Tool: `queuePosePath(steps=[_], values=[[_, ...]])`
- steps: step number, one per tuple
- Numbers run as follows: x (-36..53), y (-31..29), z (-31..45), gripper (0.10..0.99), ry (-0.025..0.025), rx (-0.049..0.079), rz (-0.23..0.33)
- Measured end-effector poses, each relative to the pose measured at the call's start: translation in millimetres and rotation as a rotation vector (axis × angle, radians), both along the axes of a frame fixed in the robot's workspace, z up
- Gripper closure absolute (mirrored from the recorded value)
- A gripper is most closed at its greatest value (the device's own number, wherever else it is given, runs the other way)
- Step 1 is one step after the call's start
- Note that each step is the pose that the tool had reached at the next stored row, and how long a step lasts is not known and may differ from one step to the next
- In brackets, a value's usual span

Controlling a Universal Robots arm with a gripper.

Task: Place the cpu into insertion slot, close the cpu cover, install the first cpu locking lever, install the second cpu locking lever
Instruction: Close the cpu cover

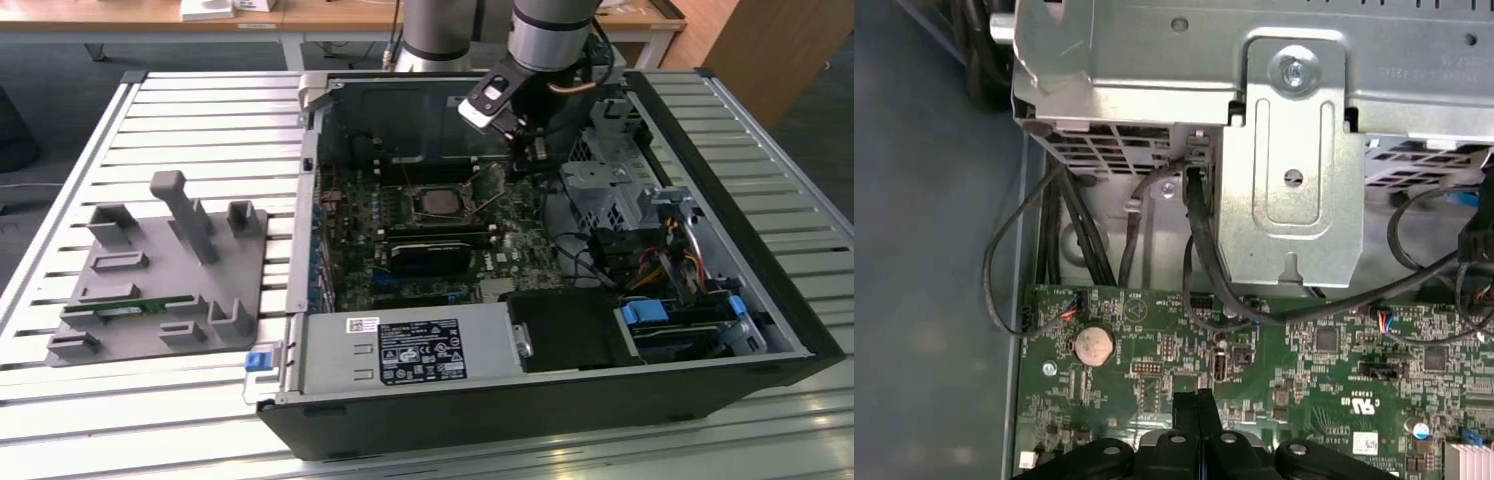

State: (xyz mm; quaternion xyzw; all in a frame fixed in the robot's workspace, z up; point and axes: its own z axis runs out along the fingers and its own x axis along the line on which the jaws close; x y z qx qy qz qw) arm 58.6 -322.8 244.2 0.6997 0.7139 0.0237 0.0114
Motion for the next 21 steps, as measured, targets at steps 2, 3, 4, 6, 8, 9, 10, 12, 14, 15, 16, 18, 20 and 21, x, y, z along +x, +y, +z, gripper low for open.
queuePosePath(steps=[2, 3, 4, 6, 8, 9, 10, 12, 14, 15, 16, 18, 20, 21], values=[[-4.3, 0.0, -0.2, 0.98, 0.0, 0.0, 0.0], [-6.1, 0.0, -0.3, 0.98, 0.0, 0.0, 0.0], [-7.6, 0.0, -0.4, 0.98, 0.0, 0.0, 0.0], [-9.9, 0.0, -0.4, 0.98, 0.0, 0.0, 0.0], [-12.2, 0.0, -0.5, 0.98, 0.0, 0.0, 0.0], [-13.3, 0.0, -0.5, 0.98, 0.0, 0.0, 0.0], [-14.8, 0.0, -0.5, 0.98, 0.0, 0.0, 0.0], [-18.2, 0.0, -0.6, 0.98, 0.0, 0.0, 0.0], [-21.6, 0.0, -0.7, 0.98, 0.0, 0.0, 0.0], [-23.1, 0.0, -0.7, 0.98, -0.0001, 0.0, 0.0], [-24.5, 0.0, -0.8, 0.98, 0.0, 0.0, 0.0], [-27.5, 0.0, -0.8, 0.98, 0.0, 0.0, 0.0], [-30.5, 0.0, -0.9, 0.98, 0.0, 0.0, 0.0], [-31.5, 0.0, -0.9, 0.98, 0.0, 0.0, 0.0]])
